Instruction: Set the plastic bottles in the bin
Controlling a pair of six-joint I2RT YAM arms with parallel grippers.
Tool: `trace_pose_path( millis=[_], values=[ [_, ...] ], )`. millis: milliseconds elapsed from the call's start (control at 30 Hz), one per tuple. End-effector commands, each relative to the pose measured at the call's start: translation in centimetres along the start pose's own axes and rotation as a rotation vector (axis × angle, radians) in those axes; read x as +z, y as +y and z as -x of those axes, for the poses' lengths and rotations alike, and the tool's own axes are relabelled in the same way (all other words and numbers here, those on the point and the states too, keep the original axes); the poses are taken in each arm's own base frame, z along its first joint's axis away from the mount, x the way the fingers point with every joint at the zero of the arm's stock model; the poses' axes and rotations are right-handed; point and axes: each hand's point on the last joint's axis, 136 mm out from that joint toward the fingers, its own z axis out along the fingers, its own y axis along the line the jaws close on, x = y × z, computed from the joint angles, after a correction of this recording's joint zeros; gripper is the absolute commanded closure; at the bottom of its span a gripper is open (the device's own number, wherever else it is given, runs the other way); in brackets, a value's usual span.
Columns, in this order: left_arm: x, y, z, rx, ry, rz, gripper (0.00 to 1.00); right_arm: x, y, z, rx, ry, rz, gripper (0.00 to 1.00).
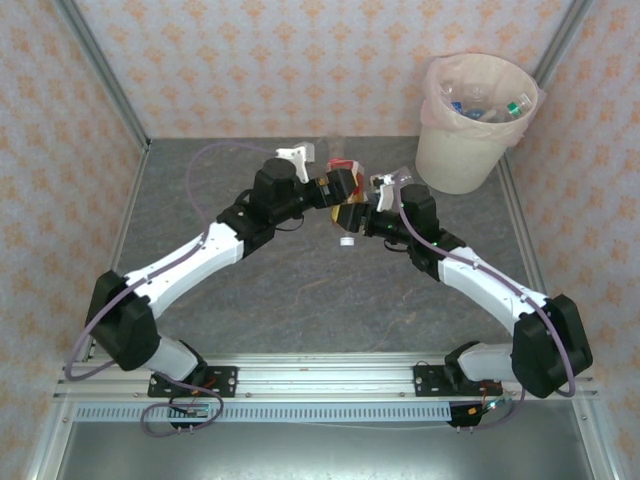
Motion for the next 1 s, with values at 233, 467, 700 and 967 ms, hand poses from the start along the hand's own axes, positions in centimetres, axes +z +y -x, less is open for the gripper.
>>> trace_pose_path(
  millis=[233, 467, 700, 967],
  values=[
    [-6.9, -0.4, 1.8, 0.058, -0.133, 0.036, 0.00, -1.7, -4.4, 4.5, -0.100, -0.158, -0.357, 0.47],
    [-10.4, 6.1, 0.7, 0.056, -0.236, 0.280, 0.00, -4.5, -4.2, 13.7, -0.203, -0.354, -0.541, 0.48],
    [-9.2, 9.4, -0.9, 0.063, -0.225, 0.381, 0.00, -7.2, -6.2, 23.6, -0.168, -0.499, -0.628, 0.47],
    [-8.9, 10.4, -0.5, 0.121, -0.249, 0.434, 0.00, -12.4, -11.8, 32.9, -0.001, -0.674, -0.684, 0.45]
  ],
)
